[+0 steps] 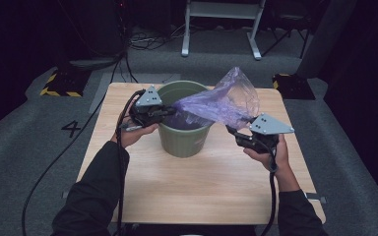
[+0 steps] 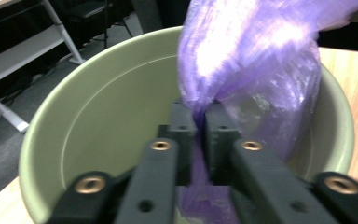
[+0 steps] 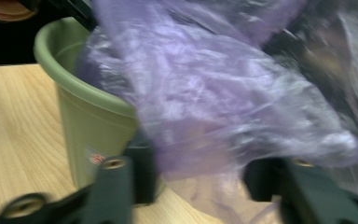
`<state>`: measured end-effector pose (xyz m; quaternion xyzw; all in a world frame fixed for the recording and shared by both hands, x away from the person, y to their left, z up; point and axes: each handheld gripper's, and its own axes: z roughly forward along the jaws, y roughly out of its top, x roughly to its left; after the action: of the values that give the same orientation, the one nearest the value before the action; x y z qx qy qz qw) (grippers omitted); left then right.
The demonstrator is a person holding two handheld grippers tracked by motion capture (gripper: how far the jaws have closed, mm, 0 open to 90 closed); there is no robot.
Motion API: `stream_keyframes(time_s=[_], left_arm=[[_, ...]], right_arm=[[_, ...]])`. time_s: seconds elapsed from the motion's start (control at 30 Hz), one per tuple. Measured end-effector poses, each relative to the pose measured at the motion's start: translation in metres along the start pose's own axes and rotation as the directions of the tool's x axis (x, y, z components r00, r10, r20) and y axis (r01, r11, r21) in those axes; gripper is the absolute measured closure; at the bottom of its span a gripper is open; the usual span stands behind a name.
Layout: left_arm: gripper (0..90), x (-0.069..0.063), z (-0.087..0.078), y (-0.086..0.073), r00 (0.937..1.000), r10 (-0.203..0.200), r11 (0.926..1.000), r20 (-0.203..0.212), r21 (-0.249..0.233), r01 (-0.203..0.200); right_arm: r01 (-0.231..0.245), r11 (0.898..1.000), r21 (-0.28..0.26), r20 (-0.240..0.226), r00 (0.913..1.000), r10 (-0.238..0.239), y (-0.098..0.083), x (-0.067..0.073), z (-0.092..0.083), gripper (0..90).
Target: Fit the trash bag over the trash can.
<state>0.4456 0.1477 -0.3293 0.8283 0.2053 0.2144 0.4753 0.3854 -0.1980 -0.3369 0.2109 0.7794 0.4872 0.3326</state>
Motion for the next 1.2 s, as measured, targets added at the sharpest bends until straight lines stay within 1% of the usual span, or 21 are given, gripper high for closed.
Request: stream_keyframes(time_s=[0.03,0.1,0.17,0.23,0.27,0.3,0.37,0.47,0.5,0.6,0.67,0.7,0.77,0.83,0.87,0.97,1.03,1.07,1.13,1.17,1.2], left_arm=[[72.1,0.0,0.0,0.0,1.0,-0.003,1.0,-0.001,-0.003,0.003],[54.9,-0.001,-0.001,0.0,0.9996,-0.029,0.9995,-0.002,-0.015,0.028],[42.9,-0.002,-0.003,0.0,0.9994,-0.033,0.9992,0.0,-0.022,0.033],[26.2,-0.006,-0.005,0.003,0.999,-0.04,0.9989,-0.02,-0.022,0.04],[22.6,-0.008,-0.007,0.004,0.999,-0.039,0.9988,-0.023,-0.03,0.038],[20.1,-0.01,-0.01,0.005,0.9992,-0.039,0.9983,-0.012,-0.044,0.038],[18.6,-0.014,-0.014,0.008,0.9997,-0.024,0.9973,0.007,-0.07,0.025],[18.2,-0.024,-0.018,0.013,0.9995,0.019,0.996,0.024,-0.088,-0.017],[18.3,-0.029,-0.018,0.016,0.9986,0.038,0.9953,0.037,-0.091,-0.034],[20.5,-0.039,-0.014,0.022,0.997,0.072,0.9946,0.029,-0.077,-0.069],[27.6,-0.043,-0.011,0.025,0.997,0.075,0.9956,0.017,-0.058,-0.074],[34.7,-0.045,-0.01,0.025,0.9967,0.08,0.9958,0.015,-0.047,-0.079],[52.4,-0.046,-0.01,0.023,0.9946,0.095,0.9948,0.043,-0.04,-0.093],[67.7,-0.047,-0.012,0.021,0.9919,0.121,0.9923,0.036,-0.031,-0.12],[74.2,-0.048,-0.014,0.018,0.9907,0.131,0.991,0.038,-0.036,-0.129],[88.0,-0.048,-0.019,0.011,0.9894,0.136,0.9897,0.051,-0.052,-0.133],[89.5,-0.049,-0.023,0.007,0.9884,0.144,0.9884,0.048,-0.057,-0.141],[89.7,-0.05,-0.025,0.003,0.9882,0.144,0.9881,0.052,-0.063,-0.141],[89.7,-0.05,-0.029,-0.002,0.989,0.144,0.9874,0.034,-0.071,-0.141],[89.7,-0.05,-0.032,-0.004,0.9896,0.138,0.9877,0.039,-0.079,-0.135],[89.7,-0.049,-0.034,-0.008,0.9912,0.129,0.9885,0.029,-0.084,-0.126]], right_arm=[[0.009,1.0,-0.019,-0.015,0.9998,-0.01,0.002,0.001,0.001,70.5],[0.013,0.999,-0.044,-0.033,0.9994,-0.014,0.004,0.002,0.001,80.1],[0.029,0.998,-0.064,-0.039,0.9987,-0.031,0.009,0.005,0.002,85.2],[0.04,0.997,-0.072,-0.047,0.9979,-0.043,0.014,0.007,0.003,86.1],[0.046,0.996,-0.073,-0.052,0.9974,-0.05,0.016,0.008,0.003,86.6],[0.055,0.996,-0.075,-0.056,0.9967,-0.059,0.019,0.01,0.004,86.7],[0.072,0.994,-0.077,-0.063,0.9951,-0.077,0.024,0.014,0.006,86.7],[0.094,0.992,-0.08,-0.083,0.9914,-0.101,0.031,0.023,0.011,85.7],[0.1,0.992,-0.081,-0.086,0.9905,-0.107,0.033,0.026,0.012,85.5],[0.122,0.989,-0.084,-0.105,0.9859,-0.131,0.039,0.034,0.017,85.3],[0.129,0.988,-0.086,-0.121,0.9829,-0.139,0.042,0.039,0.019,84.5],[0.132,0.987,-0.089,-0.127,0.9817,-0.142,0.042,0.041,0.02,83.9],[0.136,0.987,-0.087,-0.141,0.979,-0.147,0.043,0.045,0.021,82.4],[0.137,0.986,-0.091,-0.153,0.9768,-0.15,0.042,0.05,0.021,81.1],[0.139,0.986,-0.094,-0.158,0.9757,-0.152,0.041,0.05,0.02,80.2],[0.126,0.987,-0.1,-0.176,0.9742,-0.142,0.039,0.053,0.019,75.1],[0.123,0.987,-0.105,-0.176,0.9744,-0.14,0.037,0.054,0.018,72.9],[0.119,0.987,-0.106,-0.18,0.9741,-0.137,0.035,0.055,0.018,68.5],[0.111,0.989,-0.1,-0.182,0.9749,-0.128,0.033,0.056,0.016,56.7],[0.104,0.99,-0.099,-0.184,0.9755,-0.121,0.031,0.056,0.015,54.2],[0.094,0.99,-0.107,-0.192,0.9747,-0.113,0.029,0.055,0.013,50.7]])
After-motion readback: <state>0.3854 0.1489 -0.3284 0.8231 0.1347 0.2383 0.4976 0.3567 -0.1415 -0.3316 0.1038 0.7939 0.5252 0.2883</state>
